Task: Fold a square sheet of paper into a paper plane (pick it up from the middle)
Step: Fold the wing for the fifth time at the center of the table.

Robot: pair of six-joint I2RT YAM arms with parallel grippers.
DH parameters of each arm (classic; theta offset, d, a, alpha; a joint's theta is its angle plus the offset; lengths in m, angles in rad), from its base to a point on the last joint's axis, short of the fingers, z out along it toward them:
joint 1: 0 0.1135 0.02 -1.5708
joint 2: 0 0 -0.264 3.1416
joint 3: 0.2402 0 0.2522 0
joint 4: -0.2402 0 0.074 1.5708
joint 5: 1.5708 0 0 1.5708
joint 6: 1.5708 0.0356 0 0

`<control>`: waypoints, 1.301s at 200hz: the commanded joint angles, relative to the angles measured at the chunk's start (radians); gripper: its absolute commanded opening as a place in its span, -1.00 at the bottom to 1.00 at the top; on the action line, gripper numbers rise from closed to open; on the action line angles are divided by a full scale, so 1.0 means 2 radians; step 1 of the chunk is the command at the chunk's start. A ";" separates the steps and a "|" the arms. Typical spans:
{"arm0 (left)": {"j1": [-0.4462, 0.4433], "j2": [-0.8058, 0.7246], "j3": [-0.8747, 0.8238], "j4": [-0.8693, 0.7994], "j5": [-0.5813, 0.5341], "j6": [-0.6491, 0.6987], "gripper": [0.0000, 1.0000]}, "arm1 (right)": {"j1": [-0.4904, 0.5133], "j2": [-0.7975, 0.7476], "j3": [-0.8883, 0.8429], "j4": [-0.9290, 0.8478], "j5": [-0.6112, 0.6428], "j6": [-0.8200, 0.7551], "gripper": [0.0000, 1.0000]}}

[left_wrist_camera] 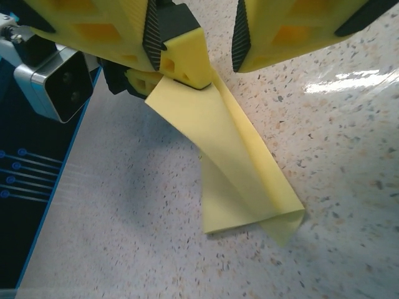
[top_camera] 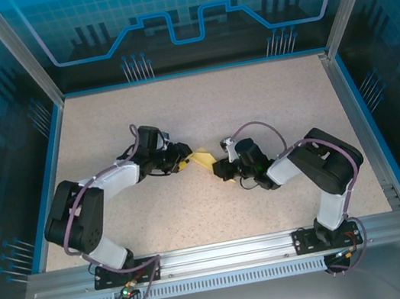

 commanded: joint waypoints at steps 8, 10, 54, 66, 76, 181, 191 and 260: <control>-0.014 0.025 0.016 0.033 0.023 0.012 -0.30 | -0.011 0.011 0.008 -0.016 -0.027 0.018 -0.70; -0.015 0.026 0.017 0.034 0.023 0.012 -0.30 | -0.012 0.010 0.009 -0.019 -0.028 0.019 -0.69; -0.022 0.052 0.025 0.043 0.027 0.016 -0.40 | -0.021 0.012 0.013 -0.029 -0.051 0.029 -0.65; -0.022 0.057 0.027 0.046 0.027 0.016 -0.41 | -0.024 0.013 0.013 -0.029 -0.055 0.035 -0.67; -0.023 0.060 0.028 0.047 0.027 0.018 -0.42 | -0.027 0.016 0.014 -0.029 -0.060 0.041 -0.70; -0.026 0.072 0.029 0.059 0.029 0.042 -0.49 | -0.054 0.052 0.071 -0.075 -0.189 0.055 -0.83; -0.025 0.070 0.026 0.061 0.027 0.042 -0.49 | -0.056 0.057 0.079 -0.088 -0.195 0.052 -0.83; -0.026 0.074 0.022 0.062 0.020 0.046 -0.51 | -0.062 0.076 0.086 -0.094 -0.205 0.065 -0.82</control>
